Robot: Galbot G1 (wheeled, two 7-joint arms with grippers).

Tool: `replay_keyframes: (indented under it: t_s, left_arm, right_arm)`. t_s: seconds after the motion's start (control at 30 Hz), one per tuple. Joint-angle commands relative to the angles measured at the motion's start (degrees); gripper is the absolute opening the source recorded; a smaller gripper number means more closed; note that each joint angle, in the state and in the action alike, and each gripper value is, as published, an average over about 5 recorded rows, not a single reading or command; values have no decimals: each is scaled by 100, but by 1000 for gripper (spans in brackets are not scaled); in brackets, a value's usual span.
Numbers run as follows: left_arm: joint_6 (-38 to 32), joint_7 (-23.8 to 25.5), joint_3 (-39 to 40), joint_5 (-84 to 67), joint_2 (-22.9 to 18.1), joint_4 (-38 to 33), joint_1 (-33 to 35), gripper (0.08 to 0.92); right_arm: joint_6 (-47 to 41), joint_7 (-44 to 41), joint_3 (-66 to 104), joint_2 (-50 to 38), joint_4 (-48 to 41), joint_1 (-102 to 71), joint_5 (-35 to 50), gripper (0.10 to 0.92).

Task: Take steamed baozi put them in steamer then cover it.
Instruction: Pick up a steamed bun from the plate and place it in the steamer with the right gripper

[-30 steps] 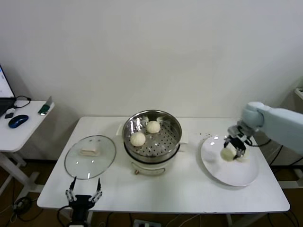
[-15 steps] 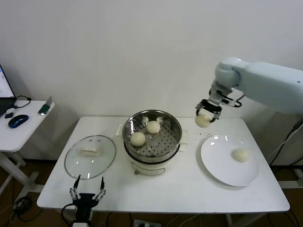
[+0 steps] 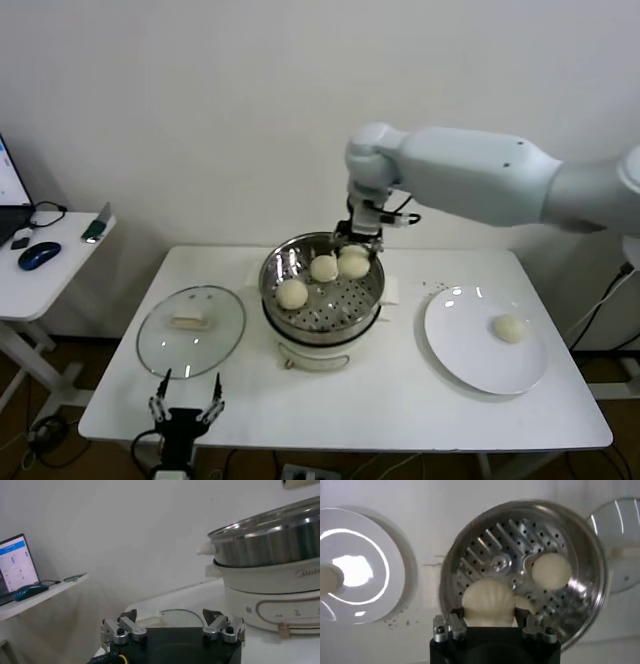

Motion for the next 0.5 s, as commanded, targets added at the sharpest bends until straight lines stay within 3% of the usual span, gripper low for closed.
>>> replay_keyframes:
  t_s: [0.03,0.5]
  left_arm:
    - [12,-7,4,-16,0,40,-84,823]
    - [-10,-11,-5,-35,-10,105,-121,823]
  right_arm:
    - [167,15,-97,750,-15,-439,-135,670]
    - [147,6,-314,540,276,-610,-477,677]
